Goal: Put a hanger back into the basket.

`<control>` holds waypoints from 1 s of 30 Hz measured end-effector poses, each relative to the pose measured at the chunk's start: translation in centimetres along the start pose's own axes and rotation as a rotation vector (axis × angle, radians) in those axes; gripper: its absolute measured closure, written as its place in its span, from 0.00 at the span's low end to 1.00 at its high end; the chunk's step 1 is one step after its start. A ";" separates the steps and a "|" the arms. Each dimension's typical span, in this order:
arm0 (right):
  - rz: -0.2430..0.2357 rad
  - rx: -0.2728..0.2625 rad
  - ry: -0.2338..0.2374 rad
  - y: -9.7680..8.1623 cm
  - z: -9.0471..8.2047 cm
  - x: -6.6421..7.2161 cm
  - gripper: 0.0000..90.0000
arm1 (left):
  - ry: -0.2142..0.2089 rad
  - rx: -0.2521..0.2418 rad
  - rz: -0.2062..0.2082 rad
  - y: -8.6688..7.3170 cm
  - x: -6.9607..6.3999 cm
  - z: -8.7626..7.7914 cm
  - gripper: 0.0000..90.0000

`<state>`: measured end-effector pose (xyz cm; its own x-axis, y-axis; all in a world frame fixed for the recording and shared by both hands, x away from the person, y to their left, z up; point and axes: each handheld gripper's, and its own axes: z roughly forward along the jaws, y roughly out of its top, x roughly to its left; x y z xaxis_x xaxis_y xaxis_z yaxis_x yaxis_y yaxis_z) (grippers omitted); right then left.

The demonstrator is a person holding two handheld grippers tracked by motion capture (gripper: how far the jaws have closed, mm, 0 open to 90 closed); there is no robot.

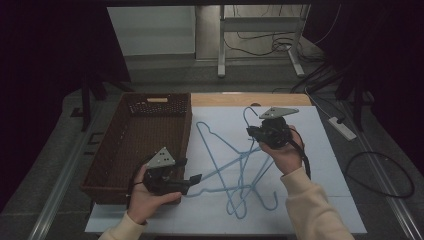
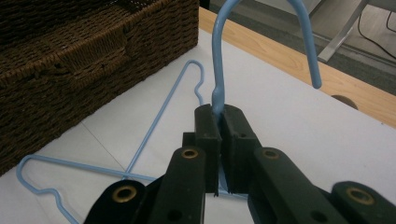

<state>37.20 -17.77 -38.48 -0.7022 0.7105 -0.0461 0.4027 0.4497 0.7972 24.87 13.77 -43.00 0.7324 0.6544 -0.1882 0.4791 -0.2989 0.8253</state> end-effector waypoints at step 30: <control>-0.044 -0.013 -0.061 0.7 0.5 2.0 0.96 | -0.083 0.059 0.033 3.6 -2.9 6.0 0.30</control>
<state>36.35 -15.78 -38.30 -0.6818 0.7221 -0.1170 0.3647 0.4742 0.8013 27.41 6.65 -42.65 0.7846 0.5843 -0.2074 0.4804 -0.3614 0.7991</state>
